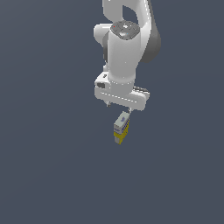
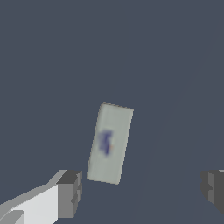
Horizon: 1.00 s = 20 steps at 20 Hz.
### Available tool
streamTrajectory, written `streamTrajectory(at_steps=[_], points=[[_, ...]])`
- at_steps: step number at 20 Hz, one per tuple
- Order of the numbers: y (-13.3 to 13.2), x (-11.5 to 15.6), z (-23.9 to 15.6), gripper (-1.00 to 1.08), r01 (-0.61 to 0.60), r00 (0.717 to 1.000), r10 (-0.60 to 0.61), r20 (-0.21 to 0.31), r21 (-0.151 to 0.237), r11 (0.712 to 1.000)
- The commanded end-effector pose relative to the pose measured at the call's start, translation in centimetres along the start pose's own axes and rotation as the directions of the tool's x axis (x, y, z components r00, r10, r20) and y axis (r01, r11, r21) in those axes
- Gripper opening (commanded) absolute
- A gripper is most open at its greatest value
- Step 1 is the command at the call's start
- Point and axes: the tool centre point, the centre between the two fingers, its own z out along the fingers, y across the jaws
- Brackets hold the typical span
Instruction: Pick up the object and move it to a goal position.
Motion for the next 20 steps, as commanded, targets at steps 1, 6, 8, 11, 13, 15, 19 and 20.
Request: streamTrajectory(at_steps=[1,6,8,11,13,15,19,20], points=[[-0.8,0.4,0.9,1.00,-0.045,0.999,0.045,-0.003,0.002,0.999],[-1.9,0.8,2.2,1.00,-0.108,0.994,0.108,-0.006,0.005,0.994],[-2.2,1.0,2.6,1.00,-0.126,0.992,0.126,-0.007,0.006,0.992],[-2.5,1.1,3.0,1.00,-0.144,0.990,0.144,-0.008,0.007,0.990],[-2.6,1.1,3.2,1.00,-0.151,0.989,0.151,-0.008,0.007,0.989],[-2.6,1.1,3.2,1.00,-0.153,0.988,0.153,-0.008,0.007,0.988],[-2.6,1.1,3.5,1.00,-0.149,0.989,0.149,-0.007,0.007,0.989],[-2.6,1.1,3.7,1.00,-0.149,0.989,0.149,-0.007,0.007,0.989]])
